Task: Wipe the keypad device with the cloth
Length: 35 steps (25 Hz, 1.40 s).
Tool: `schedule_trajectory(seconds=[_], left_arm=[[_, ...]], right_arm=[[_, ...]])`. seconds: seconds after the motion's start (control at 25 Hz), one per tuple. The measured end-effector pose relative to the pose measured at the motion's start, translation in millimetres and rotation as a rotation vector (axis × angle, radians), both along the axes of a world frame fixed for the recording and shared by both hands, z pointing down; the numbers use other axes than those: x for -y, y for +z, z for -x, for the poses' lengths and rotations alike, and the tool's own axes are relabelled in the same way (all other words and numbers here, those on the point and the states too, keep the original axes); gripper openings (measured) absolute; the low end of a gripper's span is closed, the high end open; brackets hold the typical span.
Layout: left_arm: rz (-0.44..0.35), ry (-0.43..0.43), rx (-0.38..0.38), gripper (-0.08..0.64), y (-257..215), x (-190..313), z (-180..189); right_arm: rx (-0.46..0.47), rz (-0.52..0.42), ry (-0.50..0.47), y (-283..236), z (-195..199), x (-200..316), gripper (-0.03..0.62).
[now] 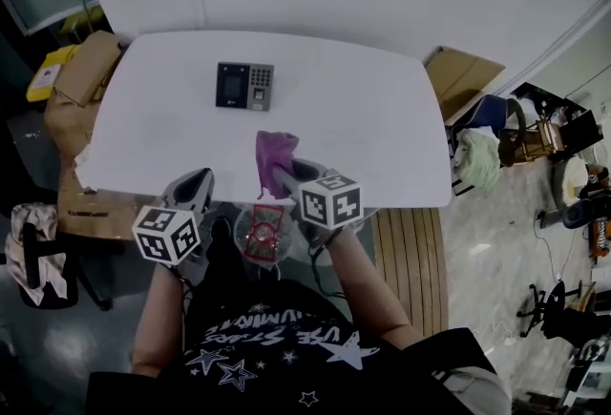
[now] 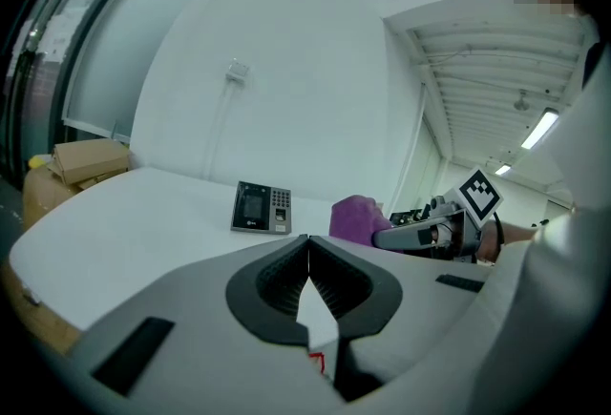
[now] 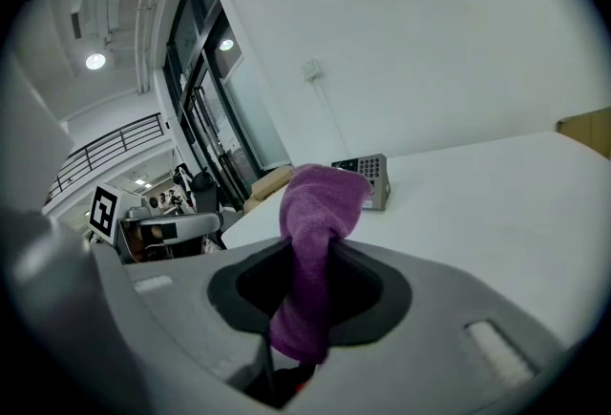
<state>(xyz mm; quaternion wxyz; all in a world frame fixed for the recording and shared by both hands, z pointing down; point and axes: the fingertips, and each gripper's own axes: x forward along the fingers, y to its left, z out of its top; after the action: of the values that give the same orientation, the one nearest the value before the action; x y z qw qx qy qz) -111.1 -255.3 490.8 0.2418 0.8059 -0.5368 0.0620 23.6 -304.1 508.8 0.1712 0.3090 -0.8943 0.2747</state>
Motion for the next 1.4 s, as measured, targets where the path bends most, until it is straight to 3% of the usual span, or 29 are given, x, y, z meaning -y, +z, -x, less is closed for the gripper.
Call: schedule_trajectory(seconds=[0.88,1.4], left_arm=[[0.018,0.104,-0.036,0.009,14.3,139.1,81.5],[0.044,0.139,-0.061,0.009,28.4,200.6,114.6]], right_arm=[[-0.032,0.018,0.102,7.8,84.7,118.9,0.098],[-0.049,0.037,0.095,19.0,139.3,180.4,0.098]])
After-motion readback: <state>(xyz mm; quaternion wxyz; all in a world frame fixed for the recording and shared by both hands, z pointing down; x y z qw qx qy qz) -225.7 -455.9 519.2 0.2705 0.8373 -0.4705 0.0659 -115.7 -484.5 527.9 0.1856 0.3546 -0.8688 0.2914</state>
